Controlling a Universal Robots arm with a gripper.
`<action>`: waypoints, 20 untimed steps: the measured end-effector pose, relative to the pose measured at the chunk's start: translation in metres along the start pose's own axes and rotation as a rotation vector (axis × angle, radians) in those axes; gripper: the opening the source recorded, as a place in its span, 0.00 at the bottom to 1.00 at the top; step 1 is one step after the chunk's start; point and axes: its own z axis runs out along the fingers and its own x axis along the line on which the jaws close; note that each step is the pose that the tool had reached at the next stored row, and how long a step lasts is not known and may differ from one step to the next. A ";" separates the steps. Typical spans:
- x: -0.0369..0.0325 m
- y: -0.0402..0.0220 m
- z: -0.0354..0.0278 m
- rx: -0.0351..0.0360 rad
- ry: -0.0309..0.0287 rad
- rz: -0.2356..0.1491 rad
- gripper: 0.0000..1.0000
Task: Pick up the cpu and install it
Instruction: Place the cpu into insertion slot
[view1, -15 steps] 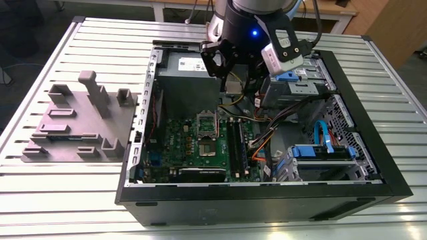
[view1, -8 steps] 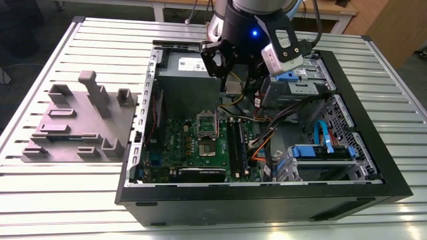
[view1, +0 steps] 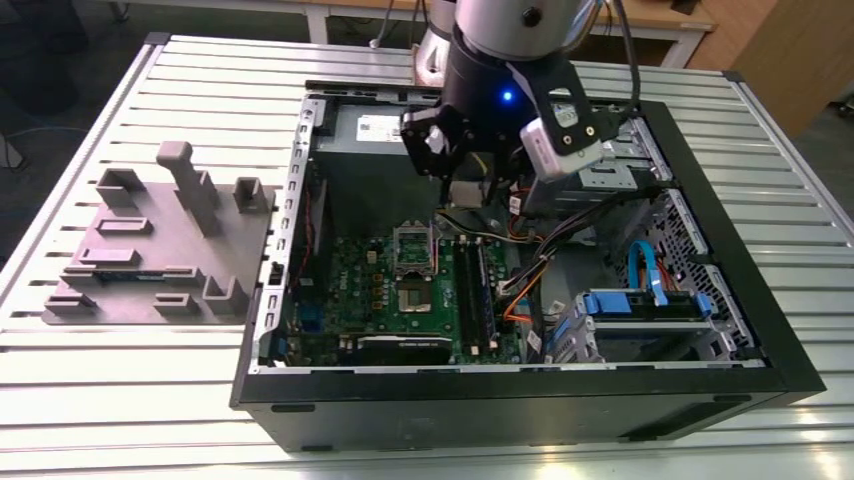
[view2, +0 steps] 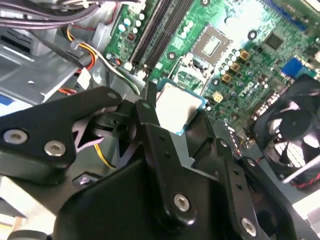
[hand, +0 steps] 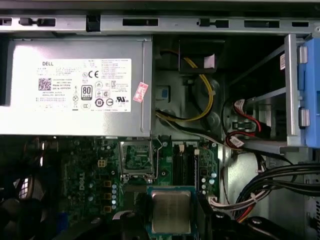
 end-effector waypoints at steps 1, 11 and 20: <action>0.0002 -0.0002 0.0010 -0.0009 0.0003 -0.003 0.47; 0.0004 -0.0002 0.0012 -0.0002 0.0004 -0.004 0.47; 0.0004 -0.0002 0.0012 -0.0001 0.0005 -0.004 0.47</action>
